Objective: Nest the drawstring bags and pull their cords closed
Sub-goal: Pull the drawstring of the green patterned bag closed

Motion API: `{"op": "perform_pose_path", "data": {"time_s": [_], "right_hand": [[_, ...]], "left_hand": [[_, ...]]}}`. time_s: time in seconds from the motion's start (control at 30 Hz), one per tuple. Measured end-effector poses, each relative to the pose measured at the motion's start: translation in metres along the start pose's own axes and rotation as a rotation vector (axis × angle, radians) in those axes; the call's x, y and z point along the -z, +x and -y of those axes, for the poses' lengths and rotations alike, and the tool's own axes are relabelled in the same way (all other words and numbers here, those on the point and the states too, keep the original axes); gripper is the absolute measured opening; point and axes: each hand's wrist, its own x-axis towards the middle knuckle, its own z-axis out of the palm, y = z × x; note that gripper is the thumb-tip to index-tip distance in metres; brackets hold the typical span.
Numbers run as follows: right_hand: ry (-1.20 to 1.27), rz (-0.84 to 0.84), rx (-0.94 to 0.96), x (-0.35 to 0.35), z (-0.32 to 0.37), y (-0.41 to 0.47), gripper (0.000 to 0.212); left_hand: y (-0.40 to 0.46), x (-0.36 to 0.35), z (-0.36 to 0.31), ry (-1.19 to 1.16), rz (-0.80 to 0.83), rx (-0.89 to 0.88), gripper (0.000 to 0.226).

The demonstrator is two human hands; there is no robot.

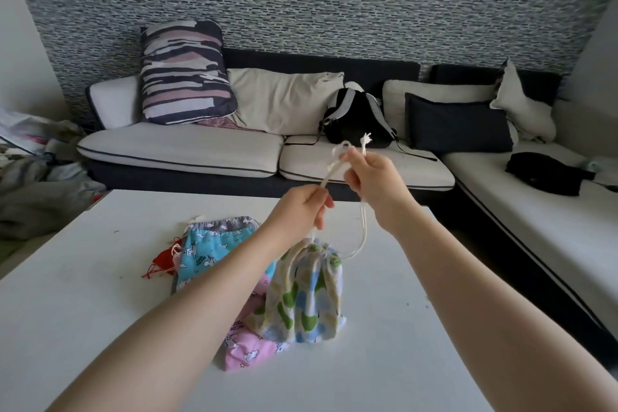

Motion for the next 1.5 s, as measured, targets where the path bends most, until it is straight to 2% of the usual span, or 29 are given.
{"op": "perform_pose_path", "data": {"time_s": [0.03,0.1,0.2,0.37,0.47,0.53,0.63,0.7,0.77,0.9,1.03,1.13,1.2,1.3,1.4,1.5], "right_hand": [[-0.007,-0.017,-0.119,0.003,-0.003,0.001,0.024],[0.148,0.001,-0.295,0.008,-0.005,-0.001,0.019],[0.439,0.068,-0.304,0.01,0.003,-0.003,0.021],[0.712,0.147,-0.159,-0.001,0.035,-0.004,0.031],[0.832,0.233,-0.142,-0.013,0.047,-0.007,0.03],[0.758,0.271,-0.173,-0.019,0.041,-0.008,0.026],[0.418,0.245,-0.259,-0.018,0.016,-0.012,0.032],[0.121,0.211,-0.218,-0.015,-0.001,-0.014,0.029],[-0.034,0.188,-0.171,-0.012,-0.015,-0.015,0.022],[-0.237,0.35,-0.093,-0.009,-0.027,-0.016,0.021],[-0.122,0.411,-0.114,-0.005,-0.035,-0.012,0.022],[0.07,0.55,-0.172,0.0,-0.041,-0.009,0.021],[0.131,0.585,-0.19,0.002,-0.043,-0.01,0.016],[0.091,0.541,-0.17,0.0,-0.044,-0.01,0.013],[0.045,0.416,-0.151,-0.005,-0.045,-0.01,0.011],[0.074,0.324,-0.166,-0.006,-0.044,-0.011,0.016]], "left_hand": [[0.003,0.0,0.001,-0.02,-0.034,0.088,0.035],[0.006,0.003,0.002,0.082,-0.049,0.251,0.035],[0.004,0.004,-0.004,0.281,0.03,0.37,0.036],[-0.007,-0.001,-0.016,0.155,0.315,0.196,0.016],[-0.011,-0.002,-0.017,0.14,0.434,0.122,0.025],[-0.01,-0.003,-0.016,0.119,0.429,0.1,0.032],[-0.011,-0.001,-0.014,-0.101,0.335,0.119,0.033],[-0.011,0.002,-0.012,-0.211,0.281,0.141,0.033],[-0.009,0.004,-0.007,-0.274,0.232,0.168,0.034],[-0.004,0.008,0.0,-0.321,0.164,0.201,0.027],[-0.004,0.015,0.0,-0.321,0.182,0.177,0.023],[-0.004,0.023,0.002,-0.259,0.183,0.133,0.019],[-0.004,0.026,0.003,-0.202,0.201,0.115,0.016],[-0.008,0.023,0.002,-0.14,0.238,0.109,0.016],[-0.008,0.018,0.003,-0.083,0.164,0.082,0.016],[-0.007,0.016,0.009,0.138,0.099,0.012,0.016]]}}
